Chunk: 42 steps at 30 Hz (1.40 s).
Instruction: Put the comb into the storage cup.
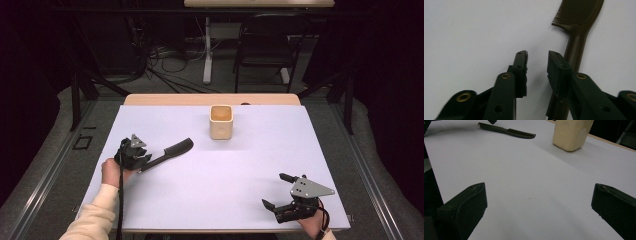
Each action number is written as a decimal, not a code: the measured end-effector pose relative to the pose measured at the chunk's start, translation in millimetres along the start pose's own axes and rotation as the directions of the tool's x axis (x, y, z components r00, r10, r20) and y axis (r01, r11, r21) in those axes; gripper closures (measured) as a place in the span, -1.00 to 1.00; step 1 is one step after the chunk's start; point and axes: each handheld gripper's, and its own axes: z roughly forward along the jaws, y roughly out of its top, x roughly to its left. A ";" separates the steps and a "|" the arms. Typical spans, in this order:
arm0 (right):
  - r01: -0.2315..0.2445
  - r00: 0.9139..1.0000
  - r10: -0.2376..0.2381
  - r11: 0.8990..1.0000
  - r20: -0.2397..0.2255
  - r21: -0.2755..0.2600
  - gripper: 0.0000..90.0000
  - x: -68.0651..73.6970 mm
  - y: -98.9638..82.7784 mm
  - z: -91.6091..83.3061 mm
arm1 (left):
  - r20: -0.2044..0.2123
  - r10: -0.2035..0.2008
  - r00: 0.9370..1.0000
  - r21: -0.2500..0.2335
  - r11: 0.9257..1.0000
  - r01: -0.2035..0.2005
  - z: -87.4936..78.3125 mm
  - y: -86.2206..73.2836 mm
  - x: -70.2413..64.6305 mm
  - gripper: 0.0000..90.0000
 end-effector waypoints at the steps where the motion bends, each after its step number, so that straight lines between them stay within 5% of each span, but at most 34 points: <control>1: 0.000 1.000 0.000 1.000 -0.001 0.000 -1.00 0.0 0.0 0.0 | 0.011 0.005 1.000 -0.017 1.000 -0.005 -2.1 0.7 0.3 0.36; 14: -0.002 1.000 0.002 1.000 -0.007 0.000 -1.00 0.4 0.0 0.1 | 0.095 0.052 0.994 -0.005 0.999 -0.051 -8.7 10.7 -1.7 -0.56; 25: -0.003 1.000 0.003 1.000 -0.010 0.002 -1.00 0.6 -0.3 0.6 | 0.126 0.102 0.987 0.065 0.992 -0.111 -0.8 15.7 -11.0 -0.99; 36: -0.003 1.000 0.003 1.000 -0.009 0.007 -1.00 0.7 -0.3 1.1 | 0.099 0.185 0.978 0.127 0.972 -0.197 4.1 26.7 -20.5 -0.98; 42: 0.002 1.000 -0.002 1.000 -0.010 0.008 -1.00 0.7 -0.4 1.6 | 0.118 0.187 0.975 0.193 0.959 -0.207 4.6 37.1 -22.4 -0.64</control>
